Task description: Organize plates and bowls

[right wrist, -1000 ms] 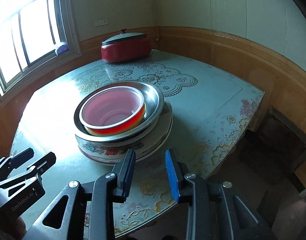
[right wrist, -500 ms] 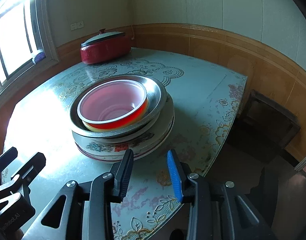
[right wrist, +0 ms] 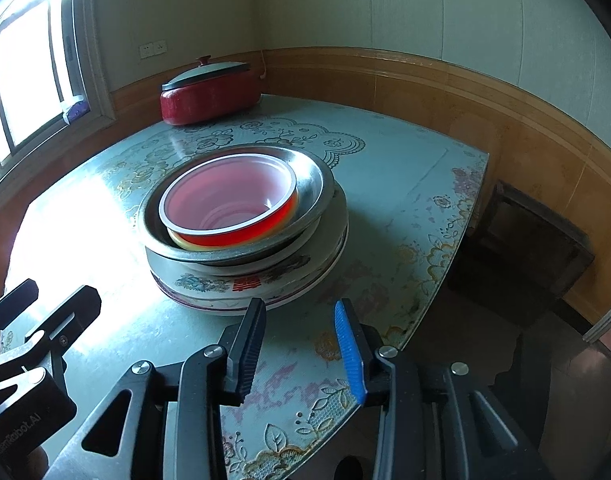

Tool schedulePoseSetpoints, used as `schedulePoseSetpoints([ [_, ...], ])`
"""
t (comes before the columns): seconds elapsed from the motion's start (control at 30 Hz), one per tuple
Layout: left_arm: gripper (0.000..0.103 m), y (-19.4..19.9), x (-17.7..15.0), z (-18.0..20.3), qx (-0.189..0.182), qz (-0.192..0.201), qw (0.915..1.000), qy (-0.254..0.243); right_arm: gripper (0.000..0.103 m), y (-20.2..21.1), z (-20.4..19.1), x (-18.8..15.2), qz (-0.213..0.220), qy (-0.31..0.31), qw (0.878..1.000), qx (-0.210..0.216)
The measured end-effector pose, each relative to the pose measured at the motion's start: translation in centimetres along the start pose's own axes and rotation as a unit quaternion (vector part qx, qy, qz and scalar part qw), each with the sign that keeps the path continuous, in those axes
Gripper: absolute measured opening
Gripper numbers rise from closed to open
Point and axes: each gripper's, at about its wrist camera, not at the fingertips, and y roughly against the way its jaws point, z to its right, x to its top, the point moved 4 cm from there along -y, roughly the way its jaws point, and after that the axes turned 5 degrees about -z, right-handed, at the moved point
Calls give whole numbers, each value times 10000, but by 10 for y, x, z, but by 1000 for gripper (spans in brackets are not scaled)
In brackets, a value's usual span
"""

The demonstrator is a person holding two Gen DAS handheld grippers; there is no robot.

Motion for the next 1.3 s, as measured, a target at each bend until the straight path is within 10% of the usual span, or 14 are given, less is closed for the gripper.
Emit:
schedulePoseSetpoints([
  [1.3, 92, 5, -2, 5, -306, 195, 9993, -73, 37, 7, 8, -3, 40, -13, 10000, -67],
])
